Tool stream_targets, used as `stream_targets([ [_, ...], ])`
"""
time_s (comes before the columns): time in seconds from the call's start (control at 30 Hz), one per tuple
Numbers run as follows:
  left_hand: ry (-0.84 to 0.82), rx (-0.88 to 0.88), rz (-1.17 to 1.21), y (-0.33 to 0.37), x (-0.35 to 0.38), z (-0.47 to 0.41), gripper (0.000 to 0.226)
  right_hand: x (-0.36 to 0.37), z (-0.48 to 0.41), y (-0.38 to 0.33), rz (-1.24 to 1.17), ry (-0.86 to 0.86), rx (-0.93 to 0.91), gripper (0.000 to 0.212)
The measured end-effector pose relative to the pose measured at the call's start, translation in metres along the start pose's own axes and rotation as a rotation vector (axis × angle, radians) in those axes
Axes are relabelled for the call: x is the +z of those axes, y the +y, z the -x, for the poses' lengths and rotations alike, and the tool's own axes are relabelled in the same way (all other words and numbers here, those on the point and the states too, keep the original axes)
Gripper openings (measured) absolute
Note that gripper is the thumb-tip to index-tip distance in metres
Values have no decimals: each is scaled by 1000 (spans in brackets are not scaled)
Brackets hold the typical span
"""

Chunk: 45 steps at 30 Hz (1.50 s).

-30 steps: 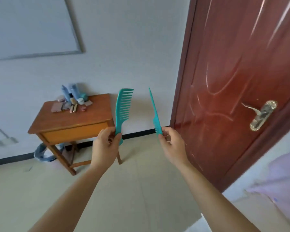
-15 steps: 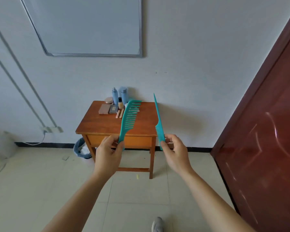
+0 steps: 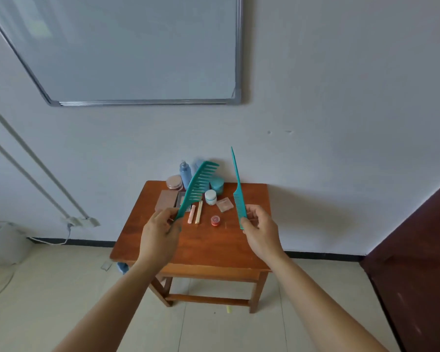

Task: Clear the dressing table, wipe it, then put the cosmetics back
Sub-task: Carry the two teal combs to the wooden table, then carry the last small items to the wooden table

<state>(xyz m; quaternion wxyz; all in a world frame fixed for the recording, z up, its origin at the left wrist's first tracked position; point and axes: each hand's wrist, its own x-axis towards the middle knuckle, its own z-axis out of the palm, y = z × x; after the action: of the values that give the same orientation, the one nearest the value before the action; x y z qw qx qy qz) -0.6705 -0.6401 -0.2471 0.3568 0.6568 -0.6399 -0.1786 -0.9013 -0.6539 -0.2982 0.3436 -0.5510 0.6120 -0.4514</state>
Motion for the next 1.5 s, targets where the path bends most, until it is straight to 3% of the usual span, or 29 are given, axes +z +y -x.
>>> stream_targets([
  [0.2,-143,-92,-173,-84,12,-70,22,64,-57,22,41,-121,198,32],
  [0.43,-515,-113,-354,-186,41,-144,19,135,-81,64,95,-150,542,32],
  [0.63,-855,-42,-495,-242,64,-188,24,182,-78,78,163,-113,742,34],
  [0.8,-1005,33,-600,-257,83,-209,33,210,-80,88,226,-110,830,38],
  [0.9,-1013,67,-619,-263,94,-215,37,217,-86,93,314,-109,833,47],
  [1.07,-1015,177,-691,-262,102,-218,51,218,-89,96,377,-109,793,43],
  [1.2,-975,207,-695,-251,98,-223,48,209,-89,95,394,-114,770,42],
  [1.37,-768,403,-667,-212,85,-251,44,173,-102,67,467,29,719,41],
  [1.5,-547,668,-591,-159,80,-283,62,127,-111,27,637,221,568,50],
])
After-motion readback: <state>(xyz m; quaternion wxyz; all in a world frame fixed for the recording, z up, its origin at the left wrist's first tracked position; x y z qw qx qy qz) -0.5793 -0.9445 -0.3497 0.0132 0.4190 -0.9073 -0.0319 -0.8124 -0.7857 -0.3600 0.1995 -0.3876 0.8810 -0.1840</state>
